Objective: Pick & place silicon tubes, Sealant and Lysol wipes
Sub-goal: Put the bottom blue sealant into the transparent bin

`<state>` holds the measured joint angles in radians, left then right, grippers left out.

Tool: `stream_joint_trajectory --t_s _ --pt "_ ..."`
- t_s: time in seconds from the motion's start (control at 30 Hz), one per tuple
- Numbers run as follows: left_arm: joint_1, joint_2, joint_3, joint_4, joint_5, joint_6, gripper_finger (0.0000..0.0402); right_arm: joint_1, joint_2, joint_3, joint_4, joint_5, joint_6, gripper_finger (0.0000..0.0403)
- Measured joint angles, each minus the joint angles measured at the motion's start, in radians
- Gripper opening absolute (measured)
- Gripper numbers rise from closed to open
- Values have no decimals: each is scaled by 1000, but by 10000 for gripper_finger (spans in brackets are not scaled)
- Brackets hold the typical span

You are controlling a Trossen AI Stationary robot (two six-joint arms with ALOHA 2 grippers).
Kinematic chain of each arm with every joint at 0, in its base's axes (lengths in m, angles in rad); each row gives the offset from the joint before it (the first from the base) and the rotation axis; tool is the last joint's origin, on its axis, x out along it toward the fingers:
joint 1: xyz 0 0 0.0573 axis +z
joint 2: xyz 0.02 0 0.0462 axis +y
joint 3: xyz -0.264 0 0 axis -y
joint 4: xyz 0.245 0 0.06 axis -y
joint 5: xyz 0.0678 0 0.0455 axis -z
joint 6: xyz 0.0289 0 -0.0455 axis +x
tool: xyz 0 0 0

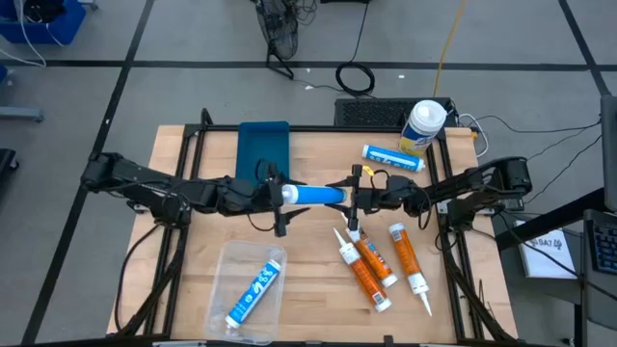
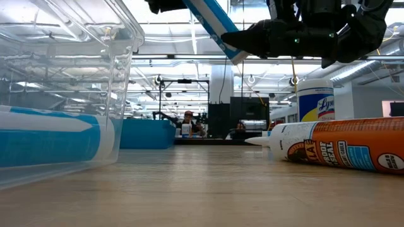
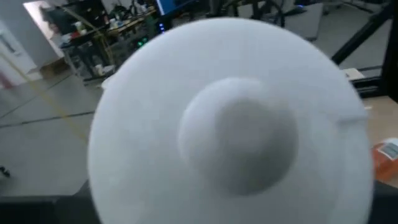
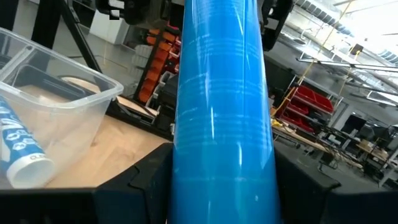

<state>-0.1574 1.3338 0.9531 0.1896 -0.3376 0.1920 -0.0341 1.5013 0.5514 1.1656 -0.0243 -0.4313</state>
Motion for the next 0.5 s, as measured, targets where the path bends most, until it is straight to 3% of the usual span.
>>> stream_joint_trajectory --t_s 0.5 --pt "1 1 0 44 29 30 285 -6 0 0 11 -53 38 209"
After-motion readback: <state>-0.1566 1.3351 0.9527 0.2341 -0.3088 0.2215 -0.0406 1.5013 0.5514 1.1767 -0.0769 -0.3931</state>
